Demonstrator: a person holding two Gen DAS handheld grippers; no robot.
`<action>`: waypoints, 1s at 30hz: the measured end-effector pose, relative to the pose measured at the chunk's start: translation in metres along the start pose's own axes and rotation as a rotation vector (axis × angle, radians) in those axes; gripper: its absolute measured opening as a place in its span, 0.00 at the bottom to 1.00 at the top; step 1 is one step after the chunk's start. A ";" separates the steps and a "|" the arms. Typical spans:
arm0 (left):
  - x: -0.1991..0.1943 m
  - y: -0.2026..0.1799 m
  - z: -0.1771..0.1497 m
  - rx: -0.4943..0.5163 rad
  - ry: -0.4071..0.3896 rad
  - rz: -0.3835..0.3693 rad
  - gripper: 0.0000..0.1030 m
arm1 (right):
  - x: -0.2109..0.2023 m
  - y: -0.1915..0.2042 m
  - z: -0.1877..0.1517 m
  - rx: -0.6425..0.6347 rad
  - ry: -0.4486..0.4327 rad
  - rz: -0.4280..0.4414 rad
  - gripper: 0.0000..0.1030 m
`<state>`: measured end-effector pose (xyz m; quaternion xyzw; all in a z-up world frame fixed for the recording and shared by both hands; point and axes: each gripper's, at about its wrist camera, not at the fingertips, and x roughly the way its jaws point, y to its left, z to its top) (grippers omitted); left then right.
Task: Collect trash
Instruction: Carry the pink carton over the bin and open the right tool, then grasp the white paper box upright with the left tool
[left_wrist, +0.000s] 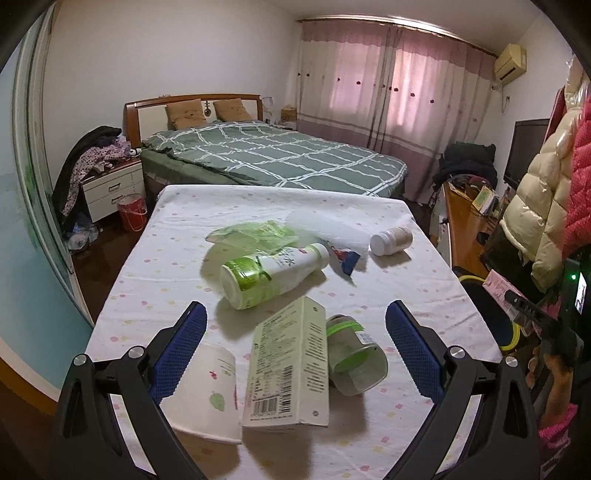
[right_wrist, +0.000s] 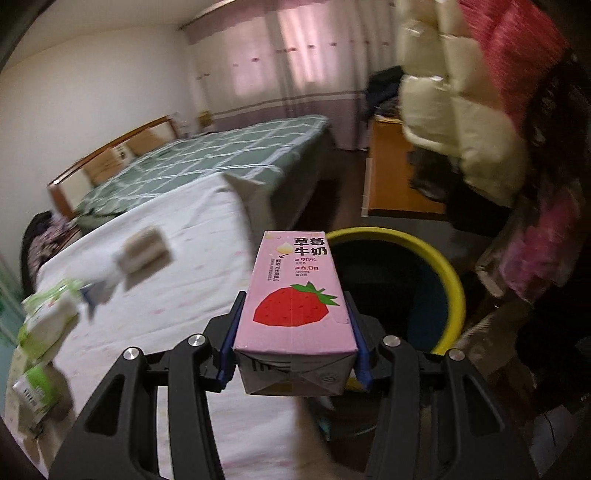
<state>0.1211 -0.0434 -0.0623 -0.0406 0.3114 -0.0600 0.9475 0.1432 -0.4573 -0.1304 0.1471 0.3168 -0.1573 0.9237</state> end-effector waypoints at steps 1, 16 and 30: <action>0.001 -0.002 -0.001 0.002 0.003 -0.001 0.93 | 0.003 -0.005 0.000 0.010 0.003 -0.010 0.46; 0.015 -0.029 -0.003 0.064 0.044 -0.030 0.93 | 0.040 -0.032 0.001 0.111 0.050 -0.072 0.48; 0.020 -0.042 -0.011 0.119 0.061 -0.099 0.83 | 0.039 -0.027 0.002 0.105 0.046 -0.074 0.53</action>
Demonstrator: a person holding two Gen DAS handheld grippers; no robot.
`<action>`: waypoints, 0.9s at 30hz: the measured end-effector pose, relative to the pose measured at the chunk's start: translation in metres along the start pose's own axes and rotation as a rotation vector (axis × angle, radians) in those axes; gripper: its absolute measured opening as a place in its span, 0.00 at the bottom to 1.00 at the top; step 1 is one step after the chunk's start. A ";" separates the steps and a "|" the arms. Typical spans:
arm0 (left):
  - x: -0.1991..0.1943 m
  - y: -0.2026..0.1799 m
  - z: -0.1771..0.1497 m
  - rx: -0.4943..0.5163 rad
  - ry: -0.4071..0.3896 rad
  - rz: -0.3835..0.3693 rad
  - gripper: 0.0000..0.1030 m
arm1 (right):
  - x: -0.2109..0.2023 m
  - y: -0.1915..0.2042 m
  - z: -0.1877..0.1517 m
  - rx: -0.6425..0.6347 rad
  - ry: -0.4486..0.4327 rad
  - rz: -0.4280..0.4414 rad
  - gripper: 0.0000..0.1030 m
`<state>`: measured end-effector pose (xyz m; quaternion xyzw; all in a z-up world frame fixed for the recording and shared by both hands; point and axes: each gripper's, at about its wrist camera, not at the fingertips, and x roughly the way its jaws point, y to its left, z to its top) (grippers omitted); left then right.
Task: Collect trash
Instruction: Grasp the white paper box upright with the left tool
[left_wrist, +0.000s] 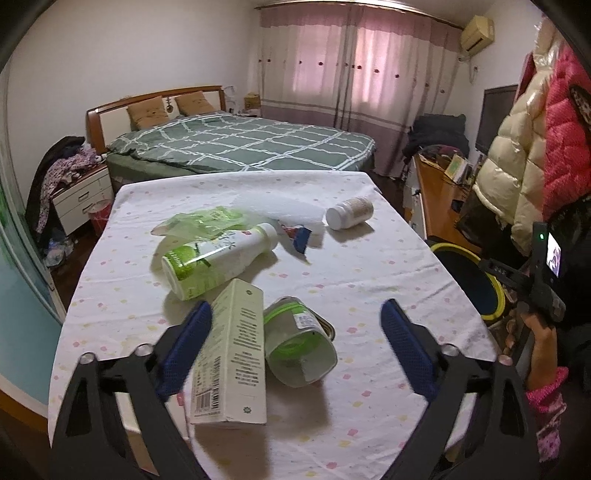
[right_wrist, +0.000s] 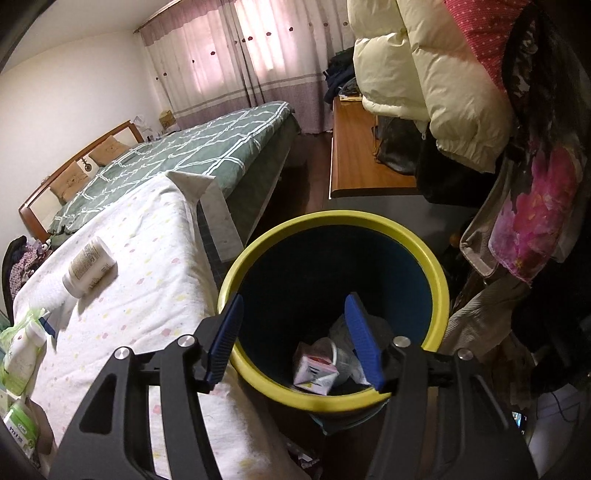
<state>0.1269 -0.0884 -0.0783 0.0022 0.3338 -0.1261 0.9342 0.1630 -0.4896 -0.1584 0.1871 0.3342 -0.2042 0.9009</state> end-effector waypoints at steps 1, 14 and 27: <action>0.001 -0.002 0.000 0.006 0.003 -0.002 0.80 | 0.000 0.000 0.000 0.000 0.000 0.000 0.53; 0.028 -0.024 -0.001 0.105 0.061 -0.003 0.51 | 0.003 0.000 0.000 0.013 0.011 0.036 0.54; -0.002 0.016 -0.041 0.155 0.124 0.119 0.51 | 0.004 -0.003 0.001 0.030 0.019 0.056 0.54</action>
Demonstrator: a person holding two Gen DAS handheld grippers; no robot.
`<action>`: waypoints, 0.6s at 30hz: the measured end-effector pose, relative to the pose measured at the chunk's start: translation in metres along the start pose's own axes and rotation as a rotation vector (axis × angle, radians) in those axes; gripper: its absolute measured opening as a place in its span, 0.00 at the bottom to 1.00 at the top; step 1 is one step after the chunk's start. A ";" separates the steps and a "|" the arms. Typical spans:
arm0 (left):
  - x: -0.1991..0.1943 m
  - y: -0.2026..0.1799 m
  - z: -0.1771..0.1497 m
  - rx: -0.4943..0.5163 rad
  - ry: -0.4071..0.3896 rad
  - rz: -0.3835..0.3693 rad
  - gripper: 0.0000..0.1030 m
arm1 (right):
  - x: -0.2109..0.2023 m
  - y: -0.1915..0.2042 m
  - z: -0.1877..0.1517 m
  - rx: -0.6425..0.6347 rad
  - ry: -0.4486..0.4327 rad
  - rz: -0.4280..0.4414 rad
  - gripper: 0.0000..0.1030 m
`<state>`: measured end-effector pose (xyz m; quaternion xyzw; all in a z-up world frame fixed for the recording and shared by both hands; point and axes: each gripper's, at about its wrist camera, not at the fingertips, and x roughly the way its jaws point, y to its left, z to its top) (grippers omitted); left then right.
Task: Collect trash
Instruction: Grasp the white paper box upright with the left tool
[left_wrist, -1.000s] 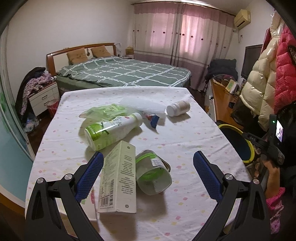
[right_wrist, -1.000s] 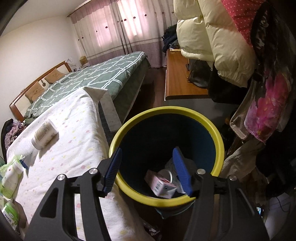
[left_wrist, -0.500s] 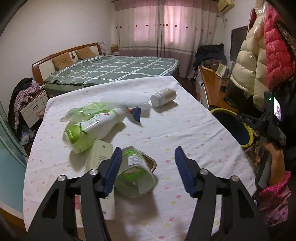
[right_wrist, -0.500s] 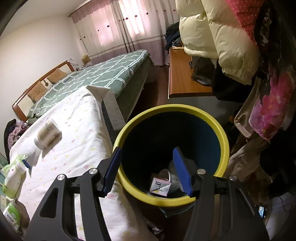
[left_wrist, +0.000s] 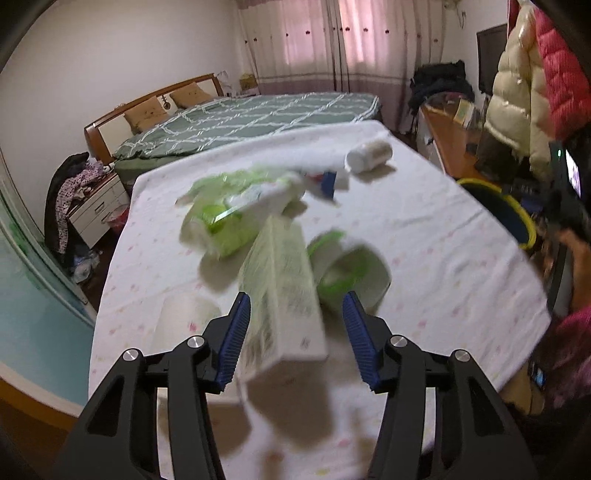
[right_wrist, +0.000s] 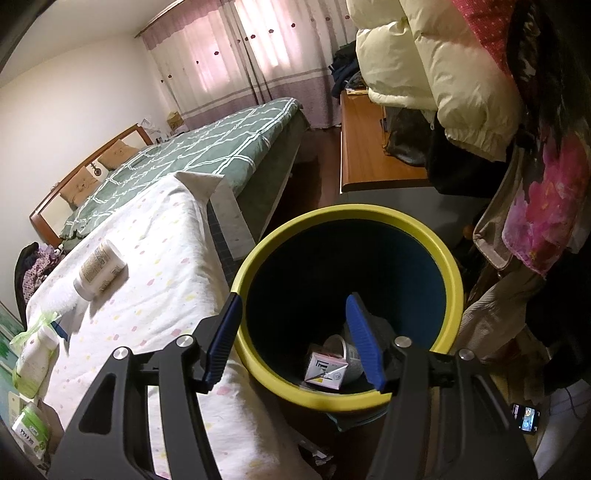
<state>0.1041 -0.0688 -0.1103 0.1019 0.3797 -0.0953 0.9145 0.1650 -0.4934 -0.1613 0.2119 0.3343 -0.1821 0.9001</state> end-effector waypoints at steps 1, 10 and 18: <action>0.002 0.001 -0.005 0.005 0.009 0.007 0.51 | 0.000 0.000 0.000 -0.003 -0.001 -0.001 0.54; 0.020 -0.001 -0.015 0.025 0.027 0.045 0.48 | -0.003 0.002 -0.001 -0.013 -0.015 -0.007 0.54; 0.020 0.003 -0.011 0.013 0.004 0.068 0.34 | -0.002 0.002 -0.001 -0.017 -0.004 -0.001 0.54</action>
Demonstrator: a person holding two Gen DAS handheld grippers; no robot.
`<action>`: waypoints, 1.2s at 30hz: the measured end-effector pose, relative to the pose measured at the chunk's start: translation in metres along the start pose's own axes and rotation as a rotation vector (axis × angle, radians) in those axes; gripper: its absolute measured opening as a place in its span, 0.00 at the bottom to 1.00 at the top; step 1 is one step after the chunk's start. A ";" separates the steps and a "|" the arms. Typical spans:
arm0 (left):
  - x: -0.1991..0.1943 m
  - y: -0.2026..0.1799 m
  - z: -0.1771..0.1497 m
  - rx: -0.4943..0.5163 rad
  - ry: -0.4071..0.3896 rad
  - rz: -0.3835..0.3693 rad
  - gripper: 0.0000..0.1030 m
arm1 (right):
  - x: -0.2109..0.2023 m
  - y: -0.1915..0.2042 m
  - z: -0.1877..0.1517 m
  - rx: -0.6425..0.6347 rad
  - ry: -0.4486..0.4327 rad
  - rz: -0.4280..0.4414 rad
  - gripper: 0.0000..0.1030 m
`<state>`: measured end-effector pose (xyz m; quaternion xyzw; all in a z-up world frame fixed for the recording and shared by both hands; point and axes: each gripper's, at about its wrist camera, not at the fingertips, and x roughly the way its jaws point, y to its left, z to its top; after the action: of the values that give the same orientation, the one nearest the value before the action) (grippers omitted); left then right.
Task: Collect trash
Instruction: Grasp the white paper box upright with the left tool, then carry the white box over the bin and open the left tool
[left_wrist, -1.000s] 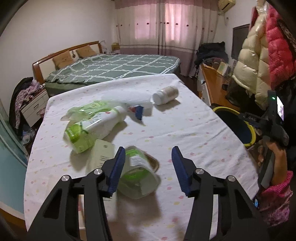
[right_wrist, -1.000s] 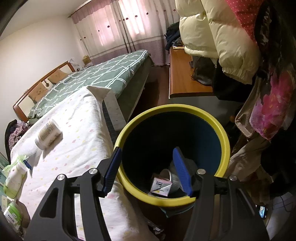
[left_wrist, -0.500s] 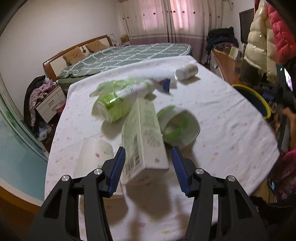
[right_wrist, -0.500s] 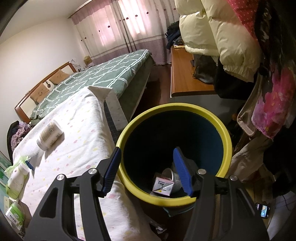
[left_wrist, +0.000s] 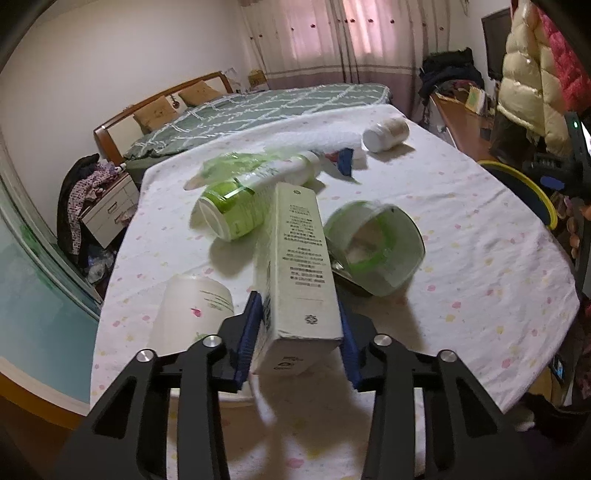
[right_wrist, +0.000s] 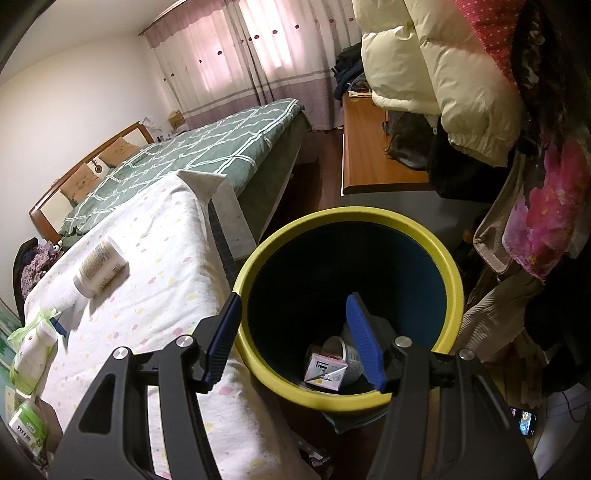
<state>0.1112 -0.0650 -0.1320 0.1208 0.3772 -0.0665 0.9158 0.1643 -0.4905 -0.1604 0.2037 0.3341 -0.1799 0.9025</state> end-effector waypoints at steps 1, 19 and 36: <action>-0.002 0.003 0.002 -0.017 -0.008 -0.001 0.31 | 0.000 0.001 0.000 -0.001 0.000 0.000 0.54; -0.045 0.022 0.054 -0.131 -0.173 0.022 0.30 | -0.001 0.004 0.000 -0.013 -0.006 0.011 0.54; -0.035 -0.074 0.143 -0.043 -0.273 -0.157 0.30 | -0.022 -0.033 0.007 0.026 -0.054 0.019 0.54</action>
<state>0.1668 -0.1738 -0.0216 0.0610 0.2590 -0.1457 0.9529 0.1369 -0.5176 -0.1490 0.2138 0.3051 -0.1810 0.9102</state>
